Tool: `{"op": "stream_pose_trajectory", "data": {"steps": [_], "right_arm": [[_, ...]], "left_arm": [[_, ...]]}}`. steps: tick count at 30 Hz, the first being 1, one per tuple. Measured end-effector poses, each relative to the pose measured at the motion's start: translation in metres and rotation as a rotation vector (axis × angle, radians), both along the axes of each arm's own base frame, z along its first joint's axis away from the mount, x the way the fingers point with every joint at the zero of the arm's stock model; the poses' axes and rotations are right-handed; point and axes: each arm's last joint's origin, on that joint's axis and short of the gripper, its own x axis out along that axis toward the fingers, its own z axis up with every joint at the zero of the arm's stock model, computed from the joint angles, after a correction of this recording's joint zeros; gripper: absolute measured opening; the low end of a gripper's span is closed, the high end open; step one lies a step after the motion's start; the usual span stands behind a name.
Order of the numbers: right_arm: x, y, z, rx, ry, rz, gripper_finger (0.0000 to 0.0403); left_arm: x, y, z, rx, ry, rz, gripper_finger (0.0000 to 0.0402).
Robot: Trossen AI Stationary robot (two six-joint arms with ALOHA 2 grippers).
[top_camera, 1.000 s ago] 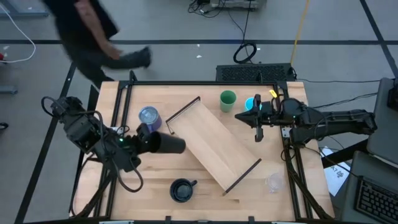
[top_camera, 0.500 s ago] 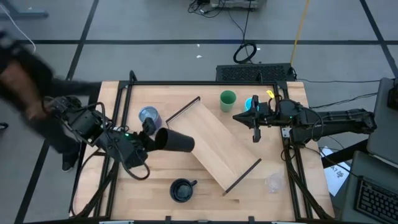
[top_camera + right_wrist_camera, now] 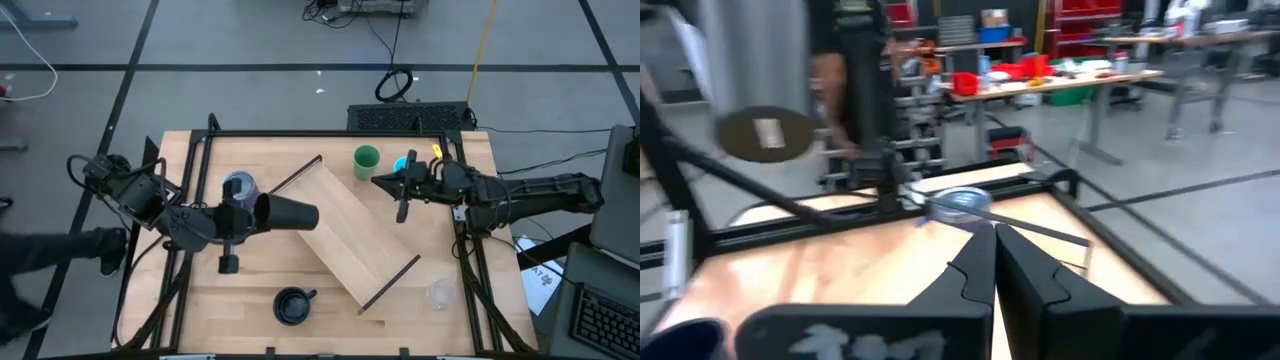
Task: Stack small to large cups/mugs on shelf
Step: Put the black cup on the shelf
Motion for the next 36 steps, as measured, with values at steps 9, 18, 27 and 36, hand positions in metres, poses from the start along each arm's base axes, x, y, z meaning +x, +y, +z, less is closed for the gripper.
{"op": "stream_pose_trajectory", "data": {"steps": [9, 18, 27, 36], "right_arm": [[0.001, 0.004, 0.003, -0.039, -0.027, -0.032, 0.0041], [0.004, 0.017, 0.001, -0.019, -0.022, 0.032, 0.0136], [0.006, 0.029, 0.002, 0.01, -0.048, 0.088, 0.023], [0.008, 0.032, 0.007, 0.025, -0.114, 0.101, 0.0251]], "left_arm": [[0.002, 0.0, 0.002, 0.215, -0.007, -0.138, 0.0], [0.002, 0.001, 0.003, 0.693, 0.035, -0.422, 0.0], [0.002, 0.002, 0.001, 0.982, 0.079, -0.688, 0.0001], [0.006, 0.011, 0.001, 0.813, 0.081, -0.535, 0.0001]]}}
